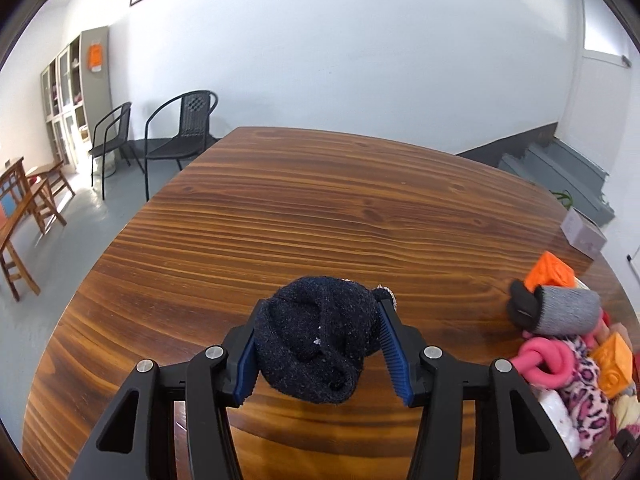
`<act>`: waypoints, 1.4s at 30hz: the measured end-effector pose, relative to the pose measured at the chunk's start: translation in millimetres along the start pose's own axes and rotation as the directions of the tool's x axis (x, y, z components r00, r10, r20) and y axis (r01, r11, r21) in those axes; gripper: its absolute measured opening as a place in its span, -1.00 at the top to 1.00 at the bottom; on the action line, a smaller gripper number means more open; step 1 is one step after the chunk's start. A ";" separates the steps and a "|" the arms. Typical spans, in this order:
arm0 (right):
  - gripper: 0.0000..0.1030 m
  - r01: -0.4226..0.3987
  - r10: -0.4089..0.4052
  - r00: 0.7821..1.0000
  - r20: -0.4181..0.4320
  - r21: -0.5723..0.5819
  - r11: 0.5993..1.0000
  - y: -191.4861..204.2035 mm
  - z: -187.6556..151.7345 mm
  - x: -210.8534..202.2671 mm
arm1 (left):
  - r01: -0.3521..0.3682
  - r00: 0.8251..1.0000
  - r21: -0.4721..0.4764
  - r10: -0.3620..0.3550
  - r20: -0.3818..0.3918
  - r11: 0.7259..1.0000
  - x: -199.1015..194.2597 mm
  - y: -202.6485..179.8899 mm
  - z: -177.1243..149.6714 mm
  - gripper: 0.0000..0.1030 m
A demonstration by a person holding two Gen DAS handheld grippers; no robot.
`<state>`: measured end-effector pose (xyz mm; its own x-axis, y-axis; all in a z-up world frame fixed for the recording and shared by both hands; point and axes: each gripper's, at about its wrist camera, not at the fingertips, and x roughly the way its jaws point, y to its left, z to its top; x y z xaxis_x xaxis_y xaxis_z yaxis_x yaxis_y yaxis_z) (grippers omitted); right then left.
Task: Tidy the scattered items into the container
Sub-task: 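Grasp the black hat with the left gripper while the right grasps the pastel yarn ball, then carry the hat and yarn ball into the pink tin and release both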
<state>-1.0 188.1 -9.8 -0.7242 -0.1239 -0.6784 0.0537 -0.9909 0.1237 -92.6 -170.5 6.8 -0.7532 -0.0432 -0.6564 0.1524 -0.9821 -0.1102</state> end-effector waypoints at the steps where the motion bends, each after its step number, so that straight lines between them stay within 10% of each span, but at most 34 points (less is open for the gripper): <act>1: -0.35 -0.002 0.002 1.000 0.005 0.000 1.000 0.0 -0.1 -1.5 | 0.004 1.000 0.011 -0.004 0.005 1.000 -4.4 -7.6 -2.0 -0.06; 26: -0.35 -0.024 0.019 0.993 0.116 0.039 0.999 -16.4 -6.8 -41.0 | 0.092 0.991 0.106 -0.101 0.090 0.990 -94.7 -119.6 -54.5 -0.06; 42: -0.35 0.079 -0.122 0.961 0.248 0.176 0.981 -108.1 -17.9 -100.4 | 0.257 0.957 0.217 -0.279 0.076 0.942 -125.0 -223.7 -72.4 -0.06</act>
<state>78.1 306.7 32.0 -0.8728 0.0148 -0.4878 -0.1254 -0.9728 0.1949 13.7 67.9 59.5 -0.8122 0.2187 -0.5408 -0.1892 -0.9757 -0.1104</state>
